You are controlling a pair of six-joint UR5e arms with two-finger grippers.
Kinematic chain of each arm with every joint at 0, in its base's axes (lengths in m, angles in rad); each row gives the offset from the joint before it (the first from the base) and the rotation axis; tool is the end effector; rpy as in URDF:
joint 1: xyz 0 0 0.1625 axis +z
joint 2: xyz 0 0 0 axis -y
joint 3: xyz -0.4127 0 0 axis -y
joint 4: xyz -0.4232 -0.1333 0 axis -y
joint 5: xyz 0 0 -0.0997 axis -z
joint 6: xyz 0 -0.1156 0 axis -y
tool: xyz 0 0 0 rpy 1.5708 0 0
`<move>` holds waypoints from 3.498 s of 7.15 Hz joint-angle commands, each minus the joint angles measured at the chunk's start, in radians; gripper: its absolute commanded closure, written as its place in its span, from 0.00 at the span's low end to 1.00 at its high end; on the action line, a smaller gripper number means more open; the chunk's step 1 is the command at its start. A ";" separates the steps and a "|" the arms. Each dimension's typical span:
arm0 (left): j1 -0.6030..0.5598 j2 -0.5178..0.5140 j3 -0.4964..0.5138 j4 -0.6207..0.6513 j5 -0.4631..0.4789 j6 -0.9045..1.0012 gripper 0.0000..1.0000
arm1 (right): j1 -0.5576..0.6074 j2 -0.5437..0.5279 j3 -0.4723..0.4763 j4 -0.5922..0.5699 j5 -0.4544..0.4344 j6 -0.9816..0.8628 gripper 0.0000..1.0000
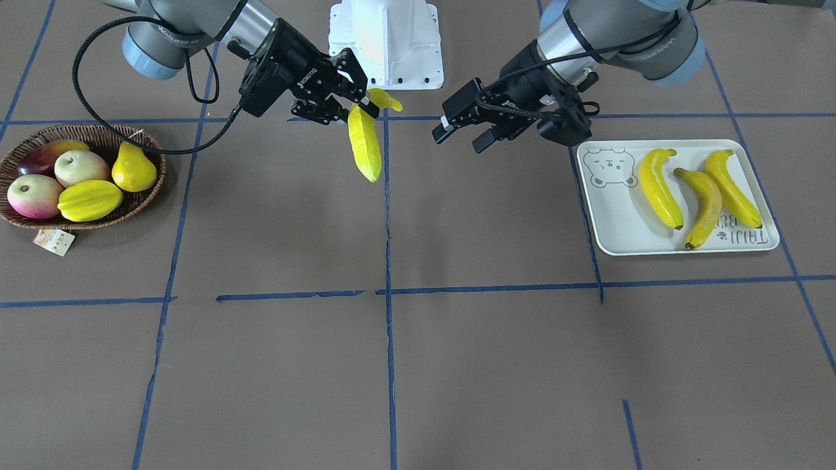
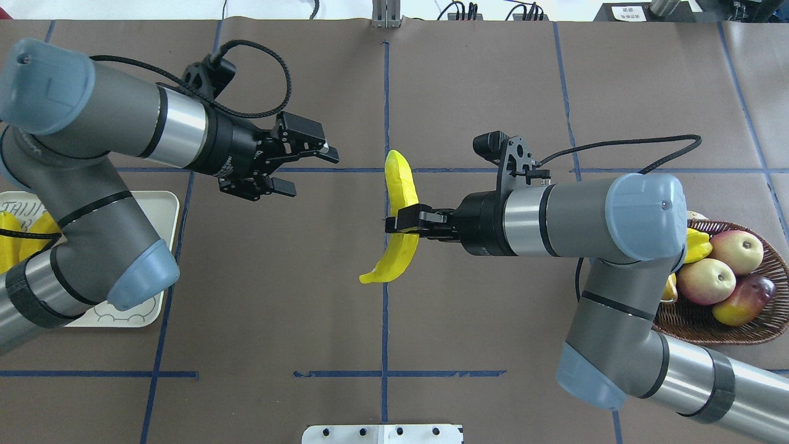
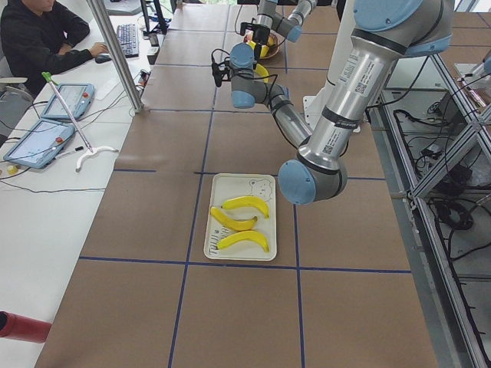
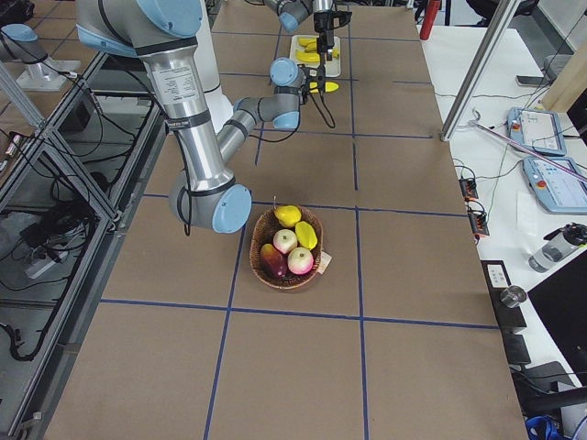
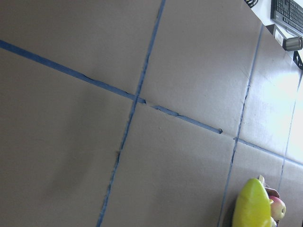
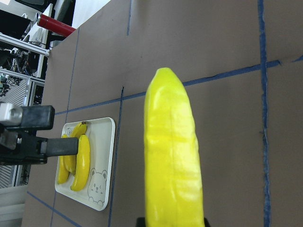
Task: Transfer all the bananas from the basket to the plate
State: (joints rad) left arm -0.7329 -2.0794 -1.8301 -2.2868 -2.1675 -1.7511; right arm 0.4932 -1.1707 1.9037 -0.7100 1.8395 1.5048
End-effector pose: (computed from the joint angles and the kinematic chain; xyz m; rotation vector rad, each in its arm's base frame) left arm 0.4071 -0.4584 0.1380 -0.0713 1.5042 -0.2926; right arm -0.4662 -0.3671 0.1572 0.2355 -1.5767 0.1186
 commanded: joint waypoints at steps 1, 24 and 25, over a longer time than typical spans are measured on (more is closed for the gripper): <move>0.044 -0.059 0.031 -0.003 0.027 -0.024 0.01 | -0.041 0.002 0.001 0.000 -0.045 0.000 0.99; -0.094 0.390 -0.015 0.365 0.126 0.536 1.00 | 0.230 -0.085 0.138 -0.236 0.143 -0.023 0.00; -0.094 0.407 -0.002 0.366 0.126 0.536 1.00 | 0.240 -0.090 0.135 -0.238 0.145 -0.025 0.00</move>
State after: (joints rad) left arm -0.8192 -1.7167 -1.8438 -1.9218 -2.0424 -1.2421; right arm 0.7022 -1.2470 2.0388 -0.9446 1.9608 1.4822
